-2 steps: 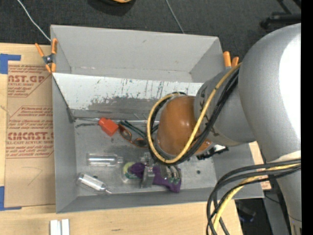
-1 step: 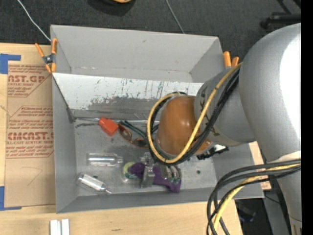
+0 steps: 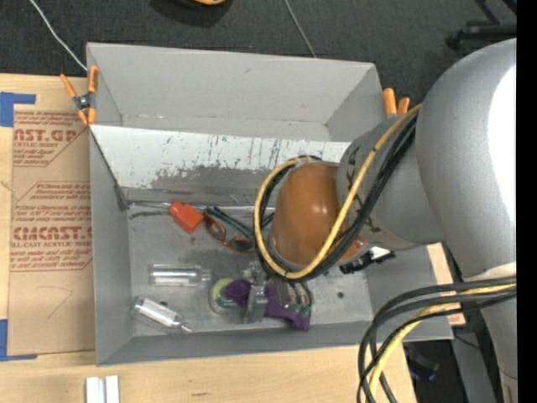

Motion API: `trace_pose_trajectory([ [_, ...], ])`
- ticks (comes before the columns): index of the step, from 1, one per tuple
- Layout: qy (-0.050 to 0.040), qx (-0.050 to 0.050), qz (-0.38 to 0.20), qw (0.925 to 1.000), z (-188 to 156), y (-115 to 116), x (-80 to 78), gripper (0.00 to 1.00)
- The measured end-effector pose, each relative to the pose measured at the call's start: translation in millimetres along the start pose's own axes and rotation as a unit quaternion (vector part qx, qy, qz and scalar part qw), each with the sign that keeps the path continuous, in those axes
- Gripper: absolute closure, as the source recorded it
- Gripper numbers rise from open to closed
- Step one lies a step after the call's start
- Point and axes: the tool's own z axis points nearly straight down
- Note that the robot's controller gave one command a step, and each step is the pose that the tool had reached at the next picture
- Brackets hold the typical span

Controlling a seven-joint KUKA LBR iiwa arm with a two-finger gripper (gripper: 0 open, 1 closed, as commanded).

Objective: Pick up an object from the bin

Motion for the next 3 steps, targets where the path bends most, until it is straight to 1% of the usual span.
trace_pose_trajectory([
  [1, 0.0007, 0.0, 0.0, 1.0, -22, 0, 0.7, 1.0],
  [2, -0.0038, -0.001, 0.0, 1.0, -37, 1, -1.8, 1.0],
  [3, -0.0031, -0.001, 0.0, 1.0, -43, 1, -1.5, 1.0],
])
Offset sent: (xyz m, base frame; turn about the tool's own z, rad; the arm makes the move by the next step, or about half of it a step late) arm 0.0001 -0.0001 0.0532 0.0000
